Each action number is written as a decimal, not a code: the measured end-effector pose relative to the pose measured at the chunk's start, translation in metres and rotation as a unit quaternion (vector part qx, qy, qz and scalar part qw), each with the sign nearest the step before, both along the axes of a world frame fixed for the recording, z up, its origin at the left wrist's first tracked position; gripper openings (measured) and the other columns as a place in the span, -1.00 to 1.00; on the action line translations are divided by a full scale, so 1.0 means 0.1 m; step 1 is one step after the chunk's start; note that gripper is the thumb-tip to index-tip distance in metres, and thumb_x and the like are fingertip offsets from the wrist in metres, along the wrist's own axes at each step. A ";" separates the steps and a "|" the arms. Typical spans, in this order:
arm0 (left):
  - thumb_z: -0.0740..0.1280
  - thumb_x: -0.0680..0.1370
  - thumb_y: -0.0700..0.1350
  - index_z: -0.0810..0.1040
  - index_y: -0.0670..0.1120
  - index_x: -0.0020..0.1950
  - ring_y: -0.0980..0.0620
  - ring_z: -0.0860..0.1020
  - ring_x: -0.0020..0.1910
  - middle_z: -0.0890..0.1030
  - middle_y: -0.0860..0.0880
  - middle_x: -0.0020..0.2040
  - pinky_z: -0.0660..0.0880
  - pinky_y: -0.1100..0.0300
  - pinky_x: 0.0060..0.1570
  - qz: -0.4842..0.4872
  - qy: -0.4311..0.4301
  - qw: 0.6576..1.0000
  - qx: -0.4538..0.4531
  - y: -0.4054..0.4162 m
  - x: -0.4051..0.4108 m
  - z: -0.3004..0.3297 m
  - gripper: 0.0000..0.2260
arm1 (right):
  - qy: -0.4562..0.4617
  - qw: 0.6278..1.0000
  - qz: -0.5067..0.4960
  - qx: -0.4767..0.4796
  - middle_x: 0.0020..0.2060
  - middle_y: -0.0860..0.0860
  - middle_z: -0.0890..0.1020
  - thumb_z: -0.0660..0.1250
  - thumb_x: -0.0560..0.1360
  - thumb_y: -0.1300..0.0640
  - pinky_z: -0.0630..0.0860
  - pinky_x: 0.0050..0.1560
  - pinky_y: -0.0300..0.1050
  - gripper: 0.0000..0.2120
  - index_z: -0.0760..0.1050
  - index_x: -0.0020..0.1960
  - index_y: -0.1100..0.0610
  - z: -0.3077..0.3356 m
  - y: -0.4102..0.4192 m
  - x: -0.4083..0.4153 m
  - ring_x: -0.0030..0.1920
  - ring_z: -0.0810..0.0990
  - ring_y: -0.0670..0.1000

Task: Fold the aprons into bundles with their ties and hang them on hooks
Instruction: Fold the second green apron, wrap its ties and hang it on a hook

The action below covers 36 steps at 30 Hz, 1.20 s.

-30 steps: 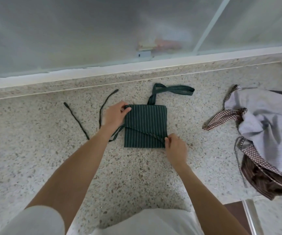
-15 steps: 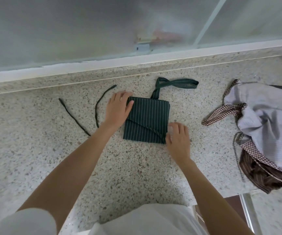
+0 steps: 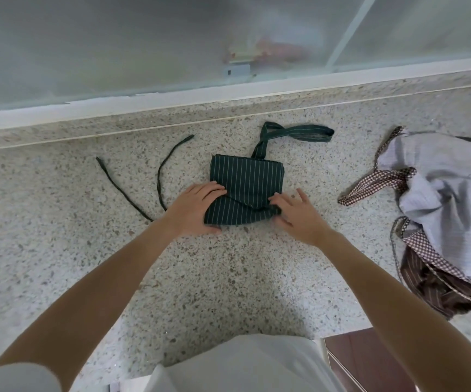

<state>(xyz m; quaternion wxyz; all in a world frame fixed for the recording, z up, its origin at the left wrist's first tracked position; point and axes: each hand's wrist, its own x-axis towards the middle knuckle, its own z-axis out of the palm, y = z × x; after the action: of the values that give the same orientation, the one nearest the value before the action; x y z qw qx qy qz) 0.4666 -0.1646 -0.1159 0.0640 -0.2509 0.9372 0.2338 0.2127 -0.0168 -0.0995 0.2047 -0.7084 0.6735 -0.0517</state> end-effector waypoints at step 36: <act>0.32 0.41 0.28 0.00 0.23 0.50 -0.10 -0.15 0.50 -0.15 -0.01 0.54 -0.01 -0.16 0.42 0.228 -0.079 0.970 0.020 1.21 0.38 0.11 -0.24 | -0.155 0.975 -0.160 0.020 0.05 0.04 0.51 0.28 0.54 0.06 0.46 0.00 -0.08 -0.76 0.46 0.20 0.02 0.15 0.18 1.30 0.04 0.48 0.02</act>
<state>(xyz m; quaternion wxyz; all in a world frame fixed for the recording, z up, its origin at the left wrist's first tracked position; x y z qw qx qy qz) 0.5045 -0.0440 -0.1049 0.0880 -0.4741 0.8424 0.2405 0.3425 0.0017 -0.0843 0.3094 -0.5708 0.7392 -0.1792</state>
